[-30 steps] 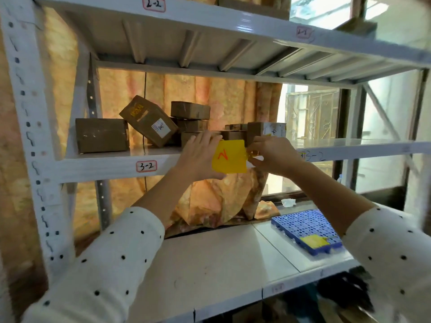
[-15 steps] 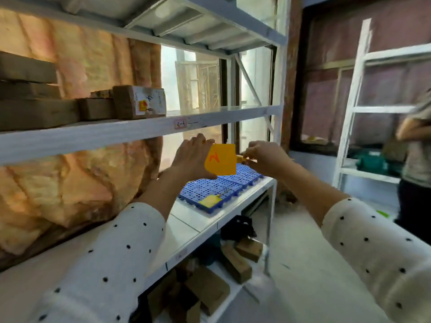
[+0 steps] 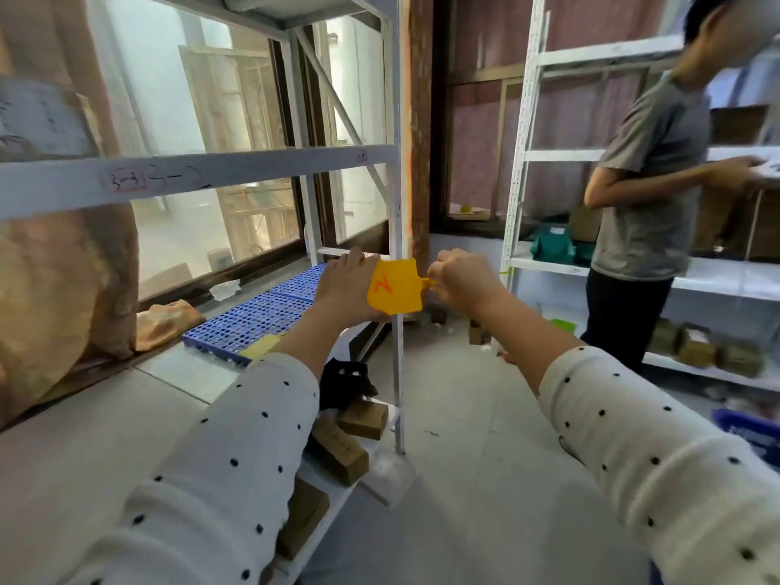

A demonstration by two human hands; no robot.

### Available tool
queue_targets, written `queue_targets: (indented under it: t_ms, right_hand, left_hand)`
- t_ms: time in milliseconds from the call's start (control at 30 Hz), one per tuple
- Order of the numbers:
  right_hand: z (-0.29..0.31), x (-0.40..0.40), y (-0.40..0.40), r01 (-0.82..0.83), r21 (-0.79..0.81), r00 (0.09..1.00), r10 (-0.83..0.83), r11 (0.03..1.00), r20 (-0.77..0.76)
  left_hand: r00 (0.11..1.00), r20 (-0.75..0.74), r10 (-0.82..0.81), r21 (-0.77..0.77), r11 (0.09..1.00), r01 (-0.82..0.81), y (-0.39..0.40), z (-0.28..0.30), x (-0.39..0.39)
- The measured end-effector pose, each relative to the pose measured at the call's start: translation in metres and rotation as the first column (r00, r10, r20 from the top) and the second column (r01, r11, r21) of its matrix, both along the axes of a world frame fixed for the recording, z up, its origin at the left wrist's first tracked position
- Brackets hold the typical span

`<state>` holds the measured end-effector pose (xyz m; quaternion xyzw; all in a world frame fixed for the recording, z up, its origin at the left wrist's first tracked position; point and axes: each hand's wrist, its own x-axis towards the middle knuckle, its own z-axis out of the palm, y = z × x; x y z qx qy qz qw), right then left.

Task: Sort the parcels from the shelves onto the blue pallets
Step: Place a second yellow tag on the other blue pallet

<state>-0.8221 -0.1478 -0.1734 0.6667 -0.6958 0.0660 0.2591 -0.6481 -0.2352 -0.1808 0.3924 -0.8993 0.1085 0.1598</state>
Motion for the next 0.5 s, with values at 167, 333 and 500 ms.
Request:
queue_targets:
  t_ms: [167, 333, 500]
  right_hand:
    - [-0.019, -0.039, -0.018, 0.064, 0.045, 0.998, -0.063, 0.997, -0.023]
    - [-0.04, -0.072, -0.048, 0.104, 0.099, 0.995, -0.104, 0.99, -0.005]
    - [-0.06, -0.106, -0.098, 0.139, 0.172, 0.99, -0.14, 0.975, -0.006]
  left_hand:
    - [0.999, 0.037, -0.009, 0.036, 0.999, 0.008, -0.014, -0.015, -0.043]
    - [0.996, 0.086, -0.03, 0.046, 0.999, 0.026, -0.05, -0.032, -0.08]
    - [0.989, 0.147, -0.024, 0.081, 0.997, 0.013, -0.099, -0.051, -0.117]
